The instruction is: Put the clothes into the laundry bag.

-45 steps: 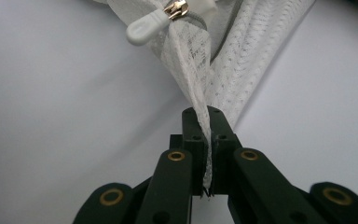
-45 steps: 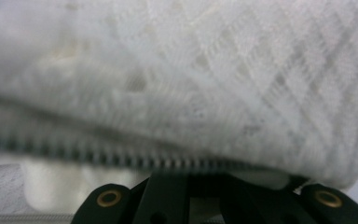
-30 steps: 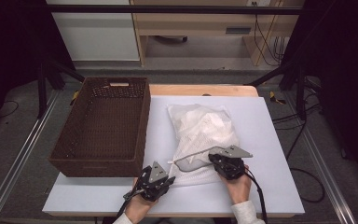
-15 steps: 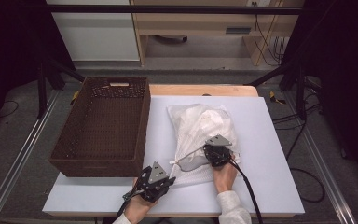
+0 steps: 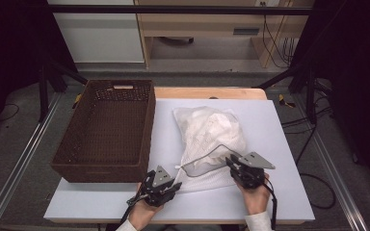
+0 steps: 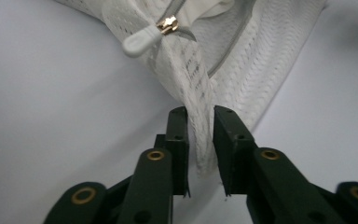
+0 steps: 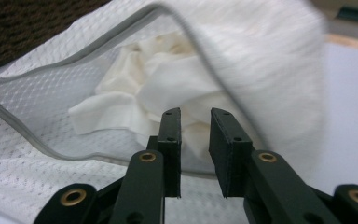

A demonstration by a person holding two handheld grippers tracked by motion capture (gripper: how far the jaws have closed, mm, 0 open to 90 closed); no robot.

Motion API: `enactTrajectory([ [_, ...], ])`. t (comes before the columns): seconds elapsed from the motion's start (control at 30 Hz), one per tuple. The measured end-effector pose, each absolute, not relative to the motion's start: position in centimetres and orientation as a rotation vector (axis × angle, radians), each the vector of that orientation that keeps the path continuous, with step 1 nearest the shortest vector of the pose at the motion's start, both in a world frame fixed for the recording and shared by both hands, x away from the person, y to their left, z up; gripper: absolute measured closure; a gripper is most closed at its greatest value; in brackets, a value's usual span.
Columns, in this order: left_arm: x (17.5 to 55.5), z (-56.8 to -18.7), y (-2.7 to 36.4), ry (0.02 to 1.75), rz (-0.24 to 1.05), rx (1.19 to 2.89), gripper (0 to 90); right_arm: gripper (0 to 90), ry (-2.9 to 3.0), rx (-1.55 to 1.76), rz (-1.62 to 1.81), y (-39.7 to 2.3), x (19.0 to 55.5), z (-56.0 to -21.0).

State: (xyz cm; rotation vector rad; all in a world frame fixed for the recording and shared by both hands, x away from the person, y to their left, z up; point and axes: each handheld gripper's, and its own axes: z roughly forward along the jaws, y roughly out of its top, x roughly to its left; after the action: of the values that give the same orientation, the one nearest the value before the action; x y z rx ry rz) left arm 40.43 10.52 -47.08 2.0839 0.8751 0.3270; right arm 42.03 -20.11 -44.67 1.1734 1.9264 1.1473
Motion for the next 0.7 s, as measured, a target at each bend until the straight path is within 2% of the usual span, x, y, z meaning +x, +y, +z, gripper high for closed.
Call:
enactTrajectory([
  [0.1,40.9,-46.8,10.5,0.891,0.329,2.065,61.4,60.8,1.875,1.198,1.115,-21.2,42.1,-44.5],
  [0.23,41.8,-46.7,10.4,0.909,0.323,2.049,54.6,56.2,1.891,1.241,1.037,-21.3,43.6,-45.3],
  [0.37,42.2,-47.0,10.4,0.925,0.316,2.052,58.2,54.7,1.899,1.293,0.957,-22.5,43.6,-46.5],
  [0.5,42.4,-47.5,10.5,0.924,0.307,2.053,69.9,52.3,1.902,1.391,0.928,-24.8,43.3,-47.8],
  [0.53,42.4,-47.5,10.4,0.924,0.307,2.056,72.9,54.8,1.908,1.415,0.917,-25.1,43.4,-48.2],
  [0.63,42.3,-47.6,10.3,0.912,0.308,2.066,81.8,71.1,1.966,1.448,0.917,-25.4,43.9,-48.8],
  [0.7,42.2,-47.6,10.3,0.911,0.304,2.066,83.9,86.1,1.987,1.454,0.947,-25.3,43.9,-48.8],
])
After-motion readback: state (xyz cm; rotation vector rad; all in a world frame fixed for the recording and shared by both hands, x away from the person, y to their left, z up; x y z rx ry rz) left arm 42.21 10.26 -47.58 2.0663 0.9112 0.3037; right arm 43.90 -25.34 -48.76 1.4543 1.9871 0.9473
